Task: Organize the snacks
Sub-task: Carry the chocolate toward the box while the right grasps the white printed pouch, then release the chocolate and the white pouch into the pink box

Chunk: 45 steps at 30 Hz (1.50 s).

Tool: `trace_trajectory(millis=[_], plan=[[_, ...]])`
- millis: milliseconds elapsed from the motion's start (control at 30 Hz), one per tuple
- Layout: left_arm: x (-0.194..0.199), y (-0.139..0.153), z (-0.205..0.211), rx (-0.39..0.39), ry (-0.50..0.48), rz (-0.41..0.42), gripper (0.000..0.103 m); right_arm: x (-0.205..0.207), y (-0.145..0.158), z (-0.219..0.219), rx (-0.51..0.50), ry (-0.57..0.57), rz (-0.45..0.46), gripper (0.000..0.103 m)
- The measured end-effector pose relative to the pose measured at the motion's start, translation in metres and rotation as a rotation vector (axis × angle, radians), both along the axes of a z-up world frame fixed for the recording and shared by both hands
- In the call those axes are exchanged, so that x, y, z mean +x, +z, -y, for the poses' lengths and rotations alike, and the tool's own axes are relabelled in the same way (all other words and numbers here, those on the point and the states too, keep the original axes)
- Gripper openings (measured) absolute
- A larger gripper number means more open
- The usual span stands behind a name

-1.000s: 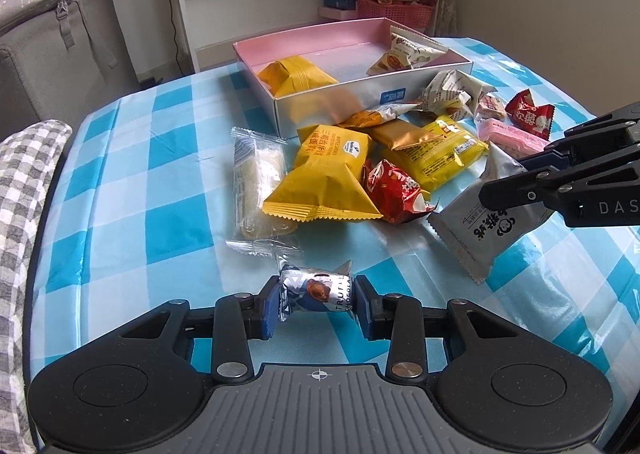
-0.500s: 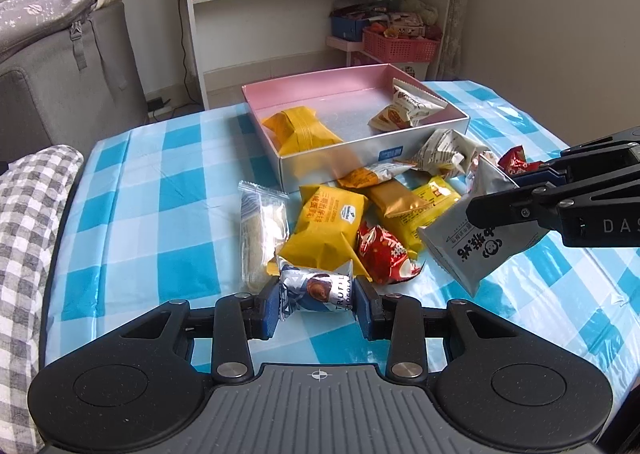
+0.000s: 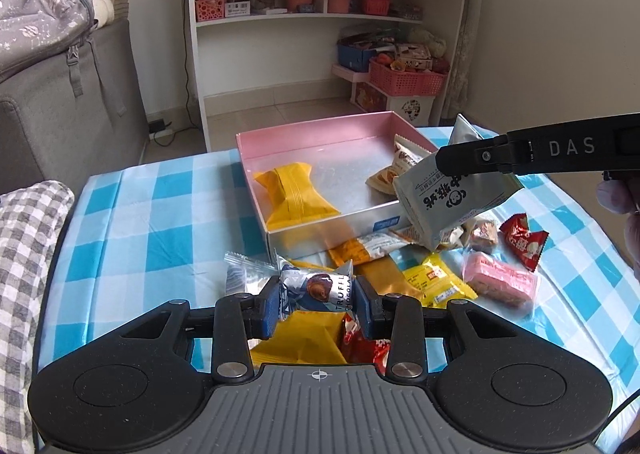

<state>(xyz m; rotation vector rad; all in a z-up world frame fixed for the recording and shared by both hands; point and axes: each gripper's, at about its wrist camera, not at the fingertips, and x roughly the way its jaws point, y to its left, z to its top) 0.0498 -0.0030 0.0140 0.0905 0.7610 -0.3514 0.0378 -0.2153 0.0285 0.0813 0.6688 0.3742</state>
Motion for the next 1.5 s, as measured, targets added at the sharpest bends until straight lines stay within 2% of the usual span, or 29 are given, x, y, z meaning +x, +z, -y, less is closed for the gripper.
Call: trace_trajectory(millis=[200, 600, 1167, 1500], plan=[[0.025, 0.003, 0.010, -0.026, 0.047, 0.009, 0.035, 0.024, -0.003, 0.006, 0.044, -0.045, -0.003, 0.014], [0.077, -0.010, 0.026, -0.071, 0.121, -0.006, 0.035, 0.066, -0.019, 0.010, 0.078, -0.099, -0.023, 0.014], [0.128, -0.033, 0.056, -0.038, 0.037, 0.001, 0.035, 0.110, -0.031, 0.040, 0.198, -0.156, -0.052, 0.014], [0.156, -0.048, 0.087, 0.048, -0.020, 0.010, 0.035, 0.132, -0.049, 0.051, 0.221, -0.211, -0.064, 0.014]])
